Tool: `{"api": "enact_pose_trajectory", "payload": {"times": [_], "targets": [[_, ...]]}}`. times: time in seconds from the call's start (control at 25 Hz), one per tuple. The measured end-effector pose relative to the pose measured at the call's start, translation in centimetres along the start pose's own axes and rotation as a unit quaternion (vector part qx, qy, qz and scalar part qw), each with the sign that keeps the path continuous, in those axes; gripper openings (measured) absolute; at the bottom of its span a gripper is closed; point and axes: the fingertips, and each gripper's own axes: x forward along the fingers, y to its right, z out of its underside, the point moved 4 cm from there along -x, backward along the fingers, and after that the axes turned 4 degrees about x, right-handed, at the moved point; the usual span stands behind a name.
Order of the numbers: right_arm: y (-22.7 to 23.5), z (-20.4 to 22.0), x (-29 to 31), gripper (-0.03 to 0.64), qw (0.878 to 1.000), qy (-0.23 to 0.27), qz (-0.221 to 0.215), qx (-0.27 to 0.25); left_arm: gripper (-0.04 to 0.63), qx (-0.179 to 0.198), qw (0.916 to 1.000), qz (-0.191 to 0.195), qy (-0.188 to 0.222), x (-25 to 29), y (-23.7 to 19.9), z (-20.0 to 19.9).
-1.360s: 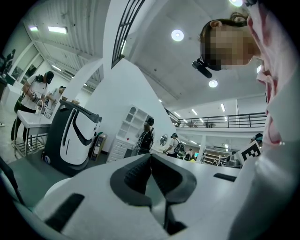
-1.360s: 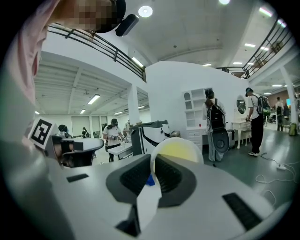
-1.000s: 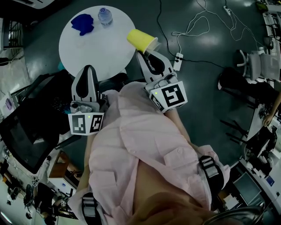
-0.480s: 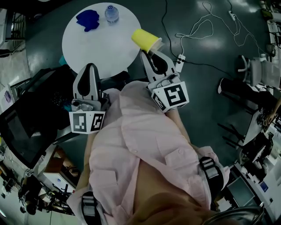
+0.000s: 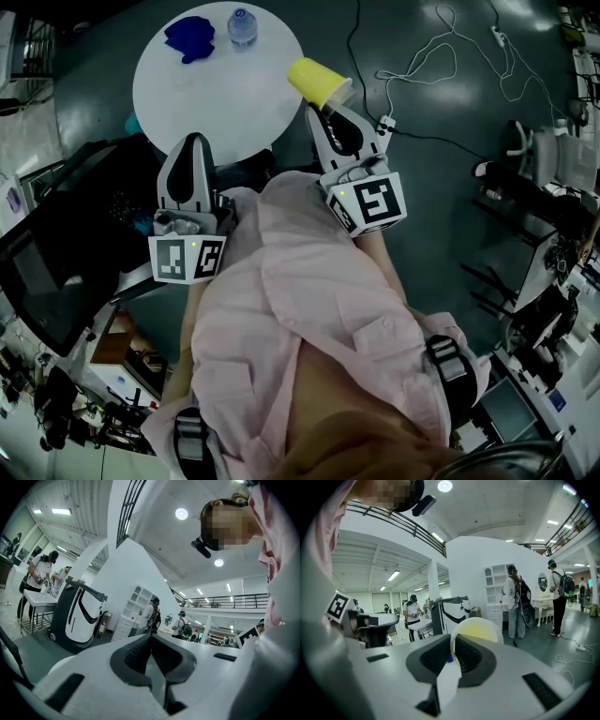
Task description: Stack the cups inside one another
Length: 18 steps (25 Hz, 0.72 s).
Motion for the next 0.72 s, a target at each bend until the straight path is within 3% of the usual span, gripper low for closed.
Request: {"api": "enact_pose_trajectory", "payload": {"times": [0.72], "targets": [[-0.41,0.22,0.29,0.046,1.000,-0.007,-0.011,-0.012,0.020,0.000,0.9999,-0.012,0.011,-0.64,-0.03,-0.27]]}}
